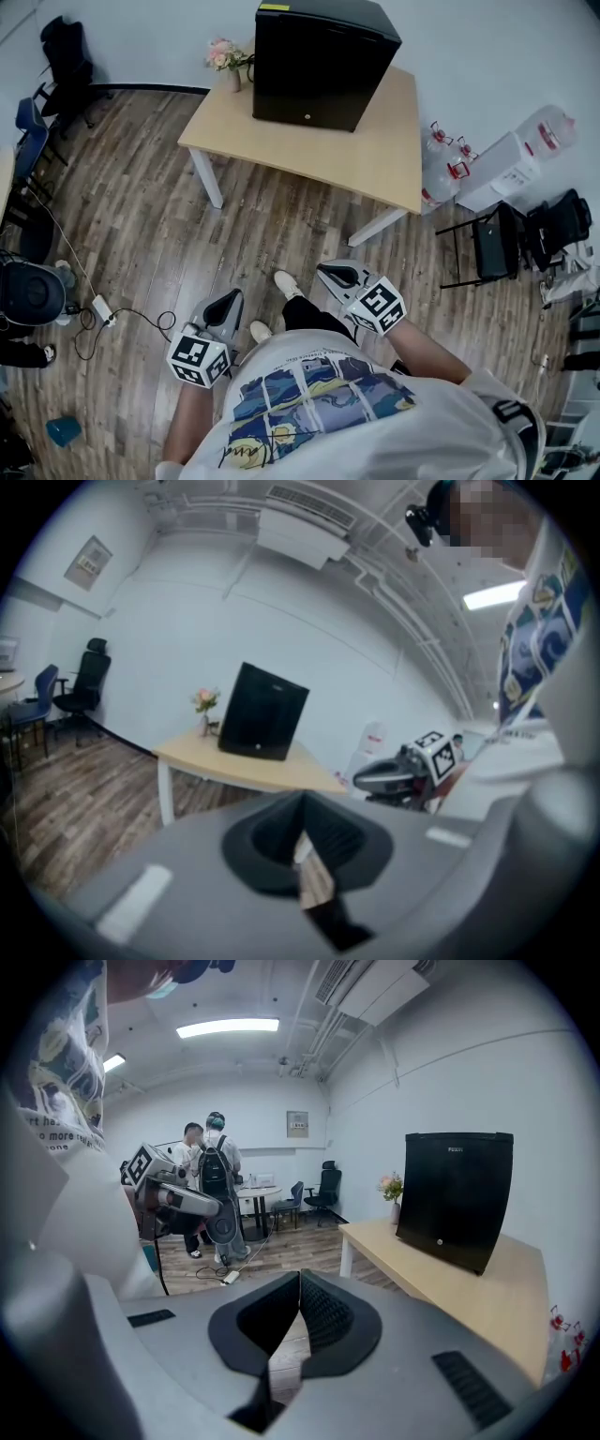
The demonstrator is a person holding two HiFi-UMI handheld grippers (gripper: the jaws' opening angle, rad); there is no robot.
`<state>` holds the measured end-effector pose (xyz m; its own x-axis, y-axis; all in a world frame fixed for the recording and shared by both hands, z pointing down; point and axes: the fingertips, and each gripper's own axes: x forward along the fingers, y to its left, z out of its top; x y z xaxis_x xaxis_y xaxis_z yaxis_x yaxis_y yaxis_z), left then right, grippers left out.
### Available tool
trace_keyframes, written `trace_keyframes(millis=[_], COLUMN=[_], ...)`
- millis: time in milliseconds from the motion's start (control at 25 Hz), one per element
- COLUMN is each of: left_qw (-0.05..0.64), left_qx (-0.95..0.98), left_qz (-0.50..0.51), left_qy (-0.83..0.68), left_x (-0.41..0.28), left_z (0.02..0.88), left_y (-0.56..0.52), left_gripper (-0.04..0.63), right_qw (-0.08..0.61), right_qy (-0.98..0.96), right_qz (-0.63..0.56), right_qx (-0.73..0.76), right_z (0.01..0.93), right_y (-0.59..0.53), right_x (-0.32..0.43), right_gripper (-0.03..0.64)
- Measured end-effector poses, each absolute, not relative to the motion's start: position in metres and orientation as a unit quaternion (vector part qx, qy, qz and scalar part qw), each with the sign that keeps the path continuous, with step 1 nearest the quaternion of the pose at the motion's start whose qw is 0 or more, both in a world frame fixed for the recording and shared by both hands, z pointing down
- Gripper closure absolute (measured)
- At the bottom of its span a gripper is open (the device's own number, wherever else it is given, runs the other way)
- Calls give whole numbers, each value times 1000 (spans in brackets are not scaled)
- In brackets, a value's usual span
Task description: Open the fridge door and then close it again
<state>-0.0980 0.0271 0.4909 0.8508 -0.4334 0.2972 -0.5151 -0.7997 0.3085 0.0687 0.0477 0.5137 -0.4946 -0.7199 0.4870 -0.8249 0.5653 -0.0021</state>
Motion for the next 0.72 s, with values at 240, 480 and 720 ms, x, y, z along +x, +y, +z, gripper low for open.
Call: trace_keyframes(millis=[240, 480, 720], left_qw=[195, 186, 185], left_qx=[940, 936, 940], left_qz=[110, 113, 108], left_qy=[-257, -278, -264], left_x=[-95, -89, -25], left_z=[493, 490, 473], left_y=[38, 46, 73], left_gripper=[588, 588, 588], right_qw=[230, 219, 220], right_qy=[-865, -877, -875], right_qz=[113, 92, 91], right_qx=[433, 417, 421], right_z=[516, 508, 499], right_y=[54, 58, 93], right_x=[63, 68, 116], right_gripper=[603, 603, 604])
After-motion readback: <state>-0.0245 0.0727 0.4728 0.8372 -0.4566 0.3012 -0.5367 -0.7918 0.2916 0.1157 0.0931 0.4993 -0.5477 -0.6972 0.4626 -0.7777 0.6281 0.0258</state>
